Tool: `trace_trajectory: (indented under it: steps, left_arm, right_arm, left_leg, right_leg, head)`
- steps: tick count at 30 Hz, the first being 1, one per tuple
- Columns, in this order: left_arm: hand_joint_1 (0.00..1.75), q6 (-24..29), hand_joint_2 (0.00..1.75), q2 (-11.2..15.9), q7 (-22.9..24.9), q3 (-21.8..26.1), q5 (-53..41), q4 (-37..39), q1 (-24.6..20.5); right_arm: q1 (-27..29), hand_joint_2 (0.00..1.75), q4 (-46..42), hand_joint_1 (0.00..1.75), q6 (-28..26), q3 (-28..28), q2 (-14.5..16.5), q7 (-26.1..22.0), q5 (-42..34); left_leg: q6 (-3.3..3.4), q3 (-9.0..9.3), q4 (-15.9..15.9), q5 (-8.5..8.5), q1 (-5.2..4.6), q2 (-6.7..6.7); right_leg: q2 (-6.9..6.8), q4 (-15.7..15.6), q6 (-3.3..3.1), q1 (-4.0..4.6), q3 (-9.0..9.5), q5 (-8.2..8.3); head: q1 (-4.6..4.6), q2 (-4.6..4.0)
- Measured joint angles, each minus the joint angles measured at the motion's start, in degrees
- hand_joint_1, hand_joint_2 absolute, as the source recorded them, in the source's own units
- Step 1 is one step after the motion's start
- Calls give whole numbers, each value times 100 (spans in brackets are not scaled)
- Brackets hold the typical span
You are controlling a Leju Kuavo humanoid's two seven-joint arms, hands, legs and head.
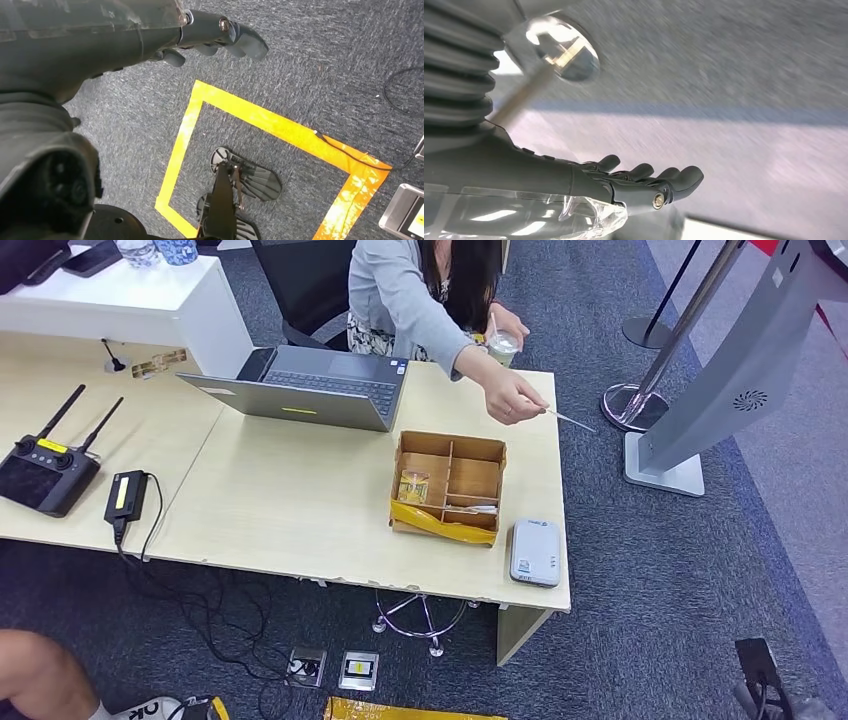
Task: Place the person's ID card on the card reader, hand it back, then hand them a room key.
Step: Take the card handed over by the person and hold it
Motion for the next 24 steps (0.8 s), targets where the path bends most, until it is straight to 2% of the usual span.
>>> trace_trajectory:
  steps: [6, 12, 16, 24]
  left_arm:
    - [0, 29, 0, -17, 53, -40, -74, 0, -49]
    - [0, 24, 0, -45, 97, -93, -95, 0, -95]
    - [0, 12, 0, -72, 125, -139, -108, -1, -129]
    - [0, 2, 0, -105, 171, -179, -116, -2, -149]
  right_arm:
    - [-492, 175, -986, 0, -160, 10, -196, 664, 1561]
    - [-883, 175, -2265, 0, 21, 89, -155, 852, 2603]
    - [-1060, 175, -3067, 0, 258, 268, 25, 756, 2940]
    - [-1206, 175, -4213, 0, 425, 616, 366, 632, 3071]
  left_leg:
    - [-1, 4, 0, 2, 1, 0]
    - [10, -1, 0, 11, 2, -8]
    - [9, 0, -1, 11, 4, -9]
    - [9, -3, 0, 12, 3, -19]
  right_leg:
    - [3, 2, 0, 1, 2, 1]
    - [-12, 4, -1, 3, 4, 1]
    - [-12, 5, -1, 5, 2, 0]
    - [-22, 4, -1, 5, 1, 0]
  head:
    - [0, 0]
    - [1, 0]
    - [0, 0]
    - [1, 0]
